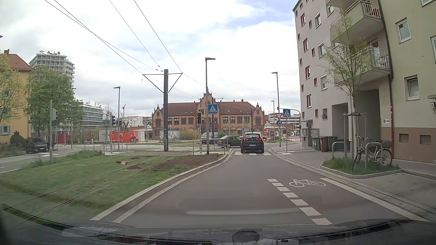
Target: Follow the waypoints while adhering to traffic rules and regulations
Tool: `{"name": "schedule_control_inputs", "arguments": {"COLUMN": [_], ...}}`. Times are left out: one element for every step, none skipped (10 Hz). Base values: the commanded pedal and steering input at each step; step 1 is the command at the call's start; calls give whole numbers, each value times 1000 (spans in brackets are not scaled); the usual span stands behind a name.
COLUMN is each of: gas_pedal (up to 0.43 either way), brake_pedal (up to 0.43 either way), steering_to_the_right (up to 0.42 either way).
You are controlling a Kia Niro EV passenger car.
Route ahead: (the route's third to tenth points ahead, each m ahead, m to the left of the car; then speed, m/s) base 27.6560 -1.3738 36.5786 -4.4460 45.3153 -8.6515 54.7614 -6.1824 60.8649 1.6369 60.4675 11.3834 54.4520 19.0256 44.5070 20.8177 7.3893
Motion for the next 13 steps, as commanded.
{"name": "schedule_control_inputs", "arguments": {"gas_pedal": [0, 0, 0, 0, 0, 0, 0, 0, 0, 0, 0, 0, 0], "brake_pedal": [152, 165, 183, 189, 201, 207, 207, 207, 201, 189, 189, 189, 183], "steering_to_the_right": [43, 50, 57, 62, 65, 67, 67, 68, 69, 69, 69, 68, 62]}}
